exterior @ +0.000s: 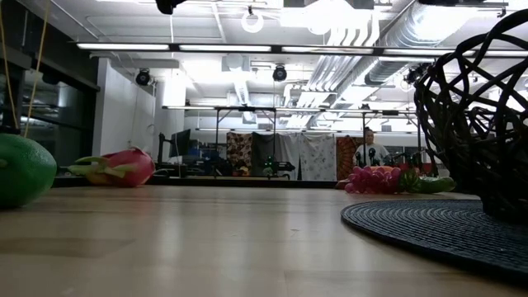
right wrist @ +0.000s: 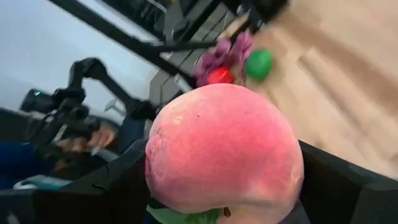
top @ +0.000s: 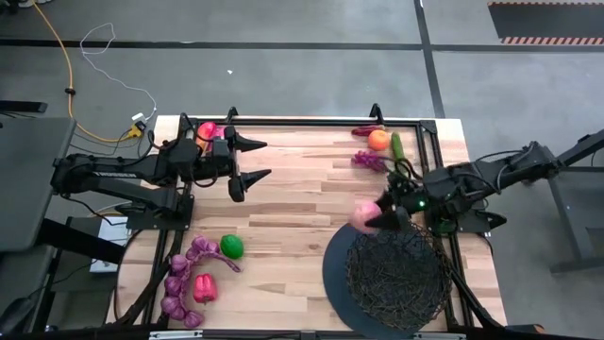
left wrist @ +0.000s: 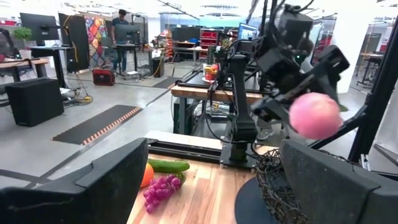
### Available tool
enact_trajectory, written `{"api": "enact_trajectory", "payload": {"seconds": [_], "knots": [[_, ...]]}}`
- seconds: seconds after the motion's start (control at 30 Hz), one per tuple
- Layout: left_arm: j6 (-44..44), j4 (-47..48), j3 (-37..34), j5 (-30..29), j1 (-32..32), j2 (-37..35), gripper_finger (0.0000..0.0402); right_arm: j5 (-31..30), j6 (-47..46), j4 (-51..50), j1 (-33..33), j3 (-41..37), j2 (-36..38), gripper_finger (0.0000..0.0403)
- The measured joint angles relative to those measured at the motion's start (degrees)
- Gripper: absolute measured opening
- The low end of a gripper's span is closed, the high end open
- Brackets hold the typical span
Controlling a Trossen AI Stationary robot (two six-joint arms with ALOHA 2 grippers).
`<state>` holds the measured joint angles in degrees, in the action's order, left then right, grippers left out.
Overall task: Build produce basket
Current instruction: Put the pink peach into the basket
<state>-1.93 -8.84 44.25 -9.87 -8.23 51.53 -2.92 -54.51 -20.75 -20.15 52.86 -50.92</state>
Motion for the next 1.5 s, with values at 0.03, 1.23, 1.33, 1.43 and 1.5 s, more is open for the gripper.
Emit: {"api": "enact_trajectory", "payload": {"seconds": [0.03, 1.23, 1.33, 1.43, 1.5], "knots": [[0.0, 0.0, 0.0, 0.0, 0.0, 0.0, 0.0355, 0.1, -1.3, -0.1, -1.0, 0.0, 0.0, 0.0312], [0.2, 0.0, 0.0, -1.5, 0.0, 0.0, 0.0355, 5.4, -24.5, -38.8, -13.3, 1.8, -26.0, 0.0312], [1.2, 0.0, 0.0, -1.5, 0.0, 0.0, 0.0355, 4.6, -28.0, -36.9, -13.3, 0.5, -26.0, 0.0312], [1.6, 0.0, 0.0, -1.8, 0.0, 0.0, 0.0355, 3.3, -32.7, -37.0, -13.3, -0.9, -26.0, 0.0312], [1.6, 0.0, 0.0, -2.7, 0.0, 0.0, 0.0355, 3.1, -35.3, -37.2, -13.3, -1.3, -26.0, 0.0312]]}}
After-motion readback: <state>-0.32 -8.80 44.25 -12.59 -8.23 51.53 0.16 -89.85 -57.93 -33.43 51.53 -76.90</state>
